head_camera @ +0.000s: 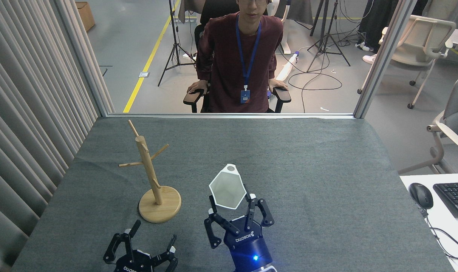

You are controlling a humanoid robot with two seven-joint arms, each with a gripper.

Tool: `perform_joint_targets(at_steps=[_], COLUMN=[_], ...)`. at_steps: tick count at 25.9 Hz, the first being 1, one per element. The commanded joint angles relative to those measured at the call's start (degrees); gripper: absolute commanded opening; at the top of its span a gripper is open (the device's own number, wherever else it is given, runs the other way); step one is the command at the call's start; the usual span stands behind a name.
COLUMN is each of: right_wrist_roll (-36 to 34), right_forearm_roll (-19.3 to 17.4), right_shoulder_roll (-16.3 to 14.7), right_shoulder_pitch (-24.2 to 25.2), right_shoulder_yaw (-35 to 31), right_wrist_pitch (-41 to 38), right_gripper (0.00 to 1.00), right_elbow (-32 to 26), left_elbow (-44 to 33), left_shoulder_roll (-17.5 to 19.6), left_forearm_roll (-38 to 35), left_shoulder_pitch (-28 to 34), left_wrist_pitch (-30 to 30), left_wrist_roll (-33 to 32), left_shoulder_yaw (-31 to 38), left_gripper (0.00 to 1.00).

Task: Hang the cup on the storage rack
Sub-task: 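Lift the cup with the right gripper and carry it toward the left gripper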

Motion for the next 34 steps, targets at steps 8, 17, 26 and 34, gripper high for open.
perform_joint_targets(at_steps=[8, 17, 26, 34], right_wrist_roll=[0.1, -0.2, -0.6, -1.3], right_forearm_roll=[0.7, 2.1, 2.4, 2.8], right_shoulder_roll=[0.6, 1.1, 0.6, 0.4], right_shoulder_pitch=[0.0, 2.2, 4.9, 6.3], right_shoulder_yaw=[8.7, 11.6, 11.5, 13.0], right_wrist_pitch=[3.8, 3.8, 3.8, 4.6], right_gripper=[0.64, 0.64, 0.64, 0.64], right_elbow=[0.4, 0.4, -0.2, 0.4], left_elbow=[0.0, 0.3, 0.4, -0.1], left_shoulder_roll=[-2.1, -2.3, -2.3, -2.3], left_forearm_roll=[-4.5, -4.5, -4.5, -4.3], left_shoulder_pitch=[0.0, -0.4, -0.5, -0.6], left_wrist_pitch=[1.4, 1.5, 1.6, 1.6], left_wrist_roll=[-0.1, -0.1, 0.1, 0.2], left_shoulder_yaw=[-7.5, -7.8, -7.7, -7.6], left_gripper=[0.99, 0.99, 0.99, 0.99])
